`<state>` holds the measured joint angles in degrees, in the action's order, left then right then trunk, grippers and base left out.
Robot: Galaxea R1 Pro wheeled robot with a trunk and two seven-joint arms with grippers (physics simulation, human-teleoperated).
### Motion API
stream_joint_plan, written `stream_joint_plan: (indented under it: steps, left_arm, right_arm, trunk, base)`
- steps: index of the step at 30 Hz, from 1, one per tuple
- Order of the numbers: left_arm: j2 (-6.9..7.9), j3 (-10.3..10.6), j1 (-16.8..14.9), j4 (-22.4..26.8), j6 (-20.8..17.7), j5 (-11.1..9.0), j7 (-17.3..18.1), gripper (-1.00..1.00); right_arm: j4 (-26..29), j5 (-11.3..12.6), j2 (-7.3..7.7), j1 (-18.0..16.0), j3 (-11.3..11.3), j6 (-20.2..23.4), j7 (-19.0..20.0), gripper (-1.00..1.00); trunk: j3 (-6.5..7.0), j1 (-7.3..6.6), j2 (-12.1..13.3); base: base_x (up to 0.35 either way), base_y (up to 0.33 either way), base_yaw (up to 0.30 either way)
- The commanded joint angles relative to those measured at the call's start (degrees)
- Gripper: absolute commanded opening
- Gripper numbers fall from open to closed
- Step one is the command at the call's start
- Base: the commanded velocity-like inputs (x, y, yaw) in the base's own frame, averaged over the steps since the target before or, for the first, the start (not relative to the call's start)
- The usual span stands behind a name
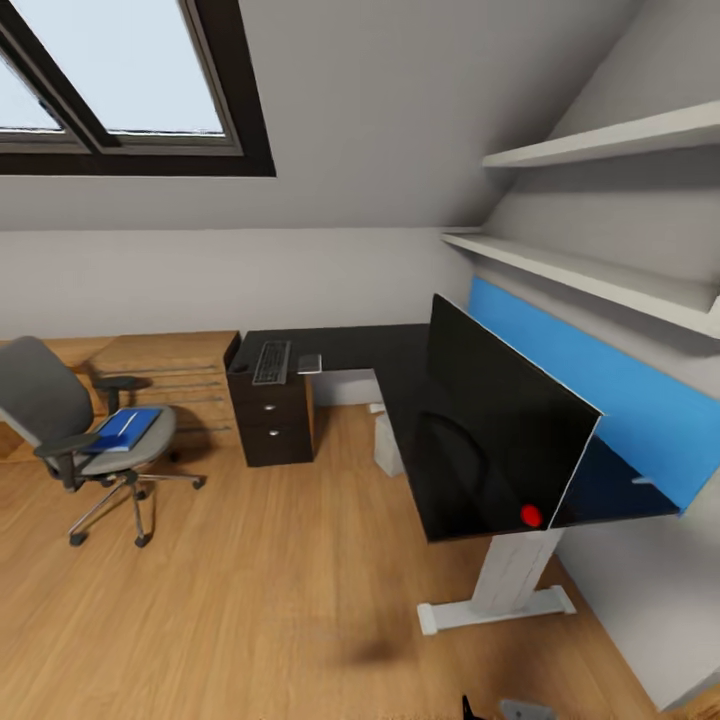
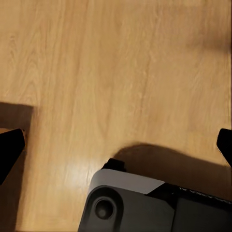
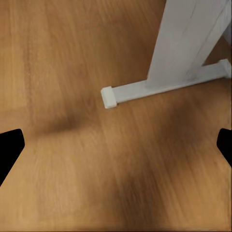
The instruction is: In the bedroom, organize the workspace by keeping the computer under the desk, ensuring the monitor is on the desk, placing the keyboard on the desk next to the monitor, placing the mouse on the desk next to the keyboard, moving the folder from the swivel chair onto the desk next to the mouse, stacking the notebook on top of the folder with the pen on top of the notebook, and positioning the swivel chair next to the desk.
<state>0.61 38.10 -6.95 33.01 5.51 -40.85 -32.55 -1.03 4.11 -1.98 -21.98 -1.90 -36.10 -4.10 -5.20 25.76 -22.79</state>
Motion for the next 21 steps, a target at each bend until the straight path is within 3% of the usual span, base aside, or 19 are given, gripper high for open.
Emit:
stream_joint_plan:
  steps: [1,7,15,21]
  left_arm:
    - [0.04,0.5,-0.1,0.0,1.2,-0.6,-0.4,1.00]
    - [0.01,0.6,-0.1,0.0,4.8,-0.6,-0.5,1.00]
    - [0.01,0.7,-0.1,0.0,5.6,-0.4,-0.5,1.00]
    - [0.05,0.7,-0.1,0.3,6.1,-0.2,-0.6,1.00]
  right_arm:
    - [-0.1,0.3,-0.03,-0.1,-0.1,-0.2,0.1,1.00]
    - [-0.1,0.3,-0.04,-0.1,-0.1,-0.2,0.2,1.00]
    - [0.0,0.2,0.22,-0.1,-0.1,-0.2,0.3,1.00]
    - [0.0,0.2,0.21,-0.1,-0.1,-0.2,0.3,1.00]
  trunk:
    - [-0.16,0.03,-0.1]
    - [-0.24,0.03,-0.1]
    - [-0.25,0.03,-0.1]
    - [-0.25,0.03,-0.1]
  base:
    - [-0.113,-0.316,-0.180]
    - [-0.126,-0.317,-0.083]
    - [-0.134,-0.309,-0.009]
    - [-0.053,-0.106,0.000]
